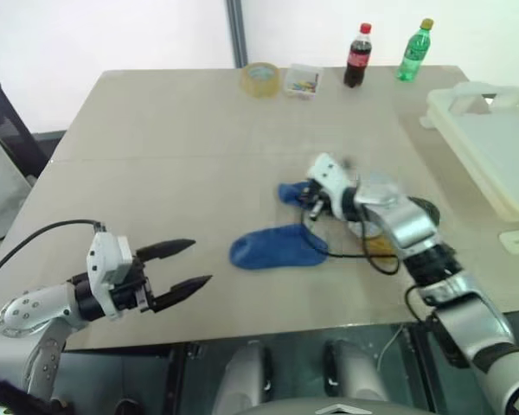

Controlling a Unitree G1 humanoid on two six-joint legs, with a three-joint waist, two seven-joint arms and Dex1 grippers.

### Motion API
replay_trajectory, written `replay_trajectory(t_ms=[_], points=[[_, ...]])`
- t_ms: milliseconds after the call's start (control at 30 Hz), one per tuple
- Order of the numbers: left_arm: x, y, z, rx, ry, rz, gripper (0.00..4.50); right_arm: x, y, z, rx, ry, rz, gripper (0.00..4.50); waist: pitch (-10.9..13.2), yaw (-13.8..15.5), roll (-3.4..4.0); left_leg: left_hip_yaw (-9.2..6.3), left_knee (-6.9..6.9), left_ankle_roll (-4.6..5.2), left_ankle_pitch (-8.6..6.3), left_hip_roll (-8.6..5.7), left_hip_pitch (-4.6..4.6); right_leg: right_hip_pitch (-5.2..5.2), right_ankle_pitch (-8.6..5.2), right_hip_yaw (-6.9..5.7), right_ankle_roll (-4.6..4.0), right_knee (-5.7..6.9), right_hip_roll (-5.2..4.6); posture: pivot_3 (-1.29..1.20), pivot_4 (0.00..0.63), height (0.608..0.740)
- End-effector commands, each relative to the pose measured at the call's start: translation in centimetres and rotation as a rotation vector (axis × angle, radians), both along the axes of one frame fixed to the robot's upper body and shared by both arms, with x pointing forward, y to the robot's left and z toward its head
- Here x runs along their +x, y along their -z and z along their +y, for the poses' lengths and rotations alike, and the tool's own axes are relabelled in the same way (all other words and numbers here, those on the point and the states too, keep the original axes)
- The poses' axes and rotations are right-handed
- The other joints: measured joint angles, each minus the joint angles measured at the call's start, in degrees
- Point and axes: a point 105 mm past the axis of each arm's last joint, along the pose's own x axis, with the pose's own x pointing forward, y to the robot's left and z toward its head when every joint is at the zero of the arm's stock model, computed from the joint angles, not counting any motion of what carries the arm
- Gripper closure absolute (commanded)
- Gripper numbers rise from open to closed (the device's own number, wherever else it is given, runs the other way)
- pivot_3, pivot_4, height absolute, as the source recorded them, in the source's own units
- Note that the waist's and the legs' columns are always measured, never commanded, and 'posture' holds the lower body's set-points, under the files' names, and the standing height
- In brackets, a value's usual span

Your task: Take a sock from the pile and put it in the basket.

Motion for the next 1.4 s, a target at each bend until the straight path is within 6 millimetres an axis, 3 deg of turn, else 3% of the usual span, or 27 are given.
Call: replay_trajectory(t_ms=[33,67,167,267,333,433,533,700,900,1133,1333,1400], points=[[-0.1,-1.0,0.7,0.023,-0.036,-0.054,0.62,0.4,-0.3,3.4,0.0,-0.046,-0.01,4.46,0.0,-0.2,0.01,0.02,0.0,0.0,0.0,0.0,0.0,0.0,0.0,0.01,0.0,-0.01,0.0,0.0,0.15,0.74],[-0.2,-1.1,0.9,0.021,-0.048,-0.059,0.62,0.7,-0.5,4.4,0.006,-0.039,-0.016,4.46,0.0,-0.2,0.01,0.01,0.0,-0.01,0.0,0.0,-0.01,-0.01,0.0,0.01,0.0,-0.01,0.0,0.0,0.15,0.74],[-0.2,-1.5,1.3,0.007,-0.082,-0.073,0.62,0.9,-1.5,6.9,0.031,-0.041,-0.041,3.62,0.0,-0.9,0.04,0.03,-0.01,-0.06,0.02,0.16,0.0,-0.06,0.02,0.01,-0.01,0.03,0.02,0.0,0.15,0.74],[0.1,-1.6,1.5,0.007,-0.1,-0.076,0.62,0.5,-3.3,8.4,0.122,-0.061,-0.046,2.3,0.0,-1.1,0.06,-0.01,-0.04,-0.15,0.07,0.27,0.0,-0.07,0.05,-0.01,-0.07,0.05,0.12,0.0,0.15,0.74],[0.6,-1.6,1.7,0.018,-0.116,-0.079,0.62,0.3,-4.3,8.2,0.131,-0.072,-0.056,1.27,0.1,-1.0,0.07,-0.02,-0.05,-0.2,0.06,0.34,0.0,-0.08,0.07,-0.02,-0.09,0.05,0.17,0.0,0.15,0.74],[2.3,-0.9,2.5,0.065,-0.2,-0.064,0.62,-0.2,-6.3,6.8,0.136,-0.076,-0.116,1.27,0.1,-0.8,0.11,-0.01,-0.05,-0.22,0.06,0.34,-0.01,-0.08,0.08,-0.03,-0.12,0.02,0.16,0.0,0.15,0.74],[4.3,-0.6,2.8,0.092,-0.254,-0.067,0.62,-0.4,-6.9,4.3,0.131,-0.034,-0.139,1.27,0.1,-0.8,0.09,-0.02,-0.05,-0.24,0.07,0.36,-0.01,-0.08,0.1,-0.05,-0.12,0.02,0.2,0.0,0.15,0.74],[8.9,-0.1,2.0,0.147,-0.283,-0.099,0.62,0.5,-5.3,-1.9,0.102,0.163,-0.107,1.27,0.0,-0.2,0.05,0.12,-0.07,-0.37,0.12,0.26,-0.01,-0.05,0.23,-0.13,0.03,0.05,0.38,0.0,0.15,0.74],[13.9,-1.1,0.3,0.157,-0.282,-0.154,0.62,1.3,-3.2,-6.2,0.154,0.363,-0.002,1.27,0.1,-0.3,0.04,0.28,-0.07,-0.4,0.14,0.35,-0.06,-0.11,0.29,-0.07,-0.01,0.05,0.49,0.0,0.15,0.74],[17.7,-0.6,-2.7,0.209,-0.249,-0.121,0.62,0.5,-2.0,-4.7,0.301,0.382,0.182,1.27,0.1,-0.3,0.02,0.35,-0.07,-0.39,0.14,0.36,-0.08,-0.12,0.3,0.01,0.01,0.04,0.53,0.0,0.15,0.74],[18.2,0.8,-4.0,0.291,-0.197,-0.079,0.62,0.1,-0.9,-3.8,0.299,0.376,0.232,1.27,0.1,-0.1,0.02,0.33,-0.07,-0.27,0.07,0.36,-0.1,-0.13,0.3,-0.01,0.02,0.03,0.52,0.0,0.15,0.74],[18.7,0.7,-3.8,0.295,-0.229,-0.08,0.62,0.0,-0.6,-3.8,0.292,0.373,0.243,2.08,0.1,-0.1,0.01,0.32,-0.07,-0.27,0.07,0.36,-0.1,-0.13,0.3,-0.01,0.01,0.03,0.52,0.0,0.15,0.74]])
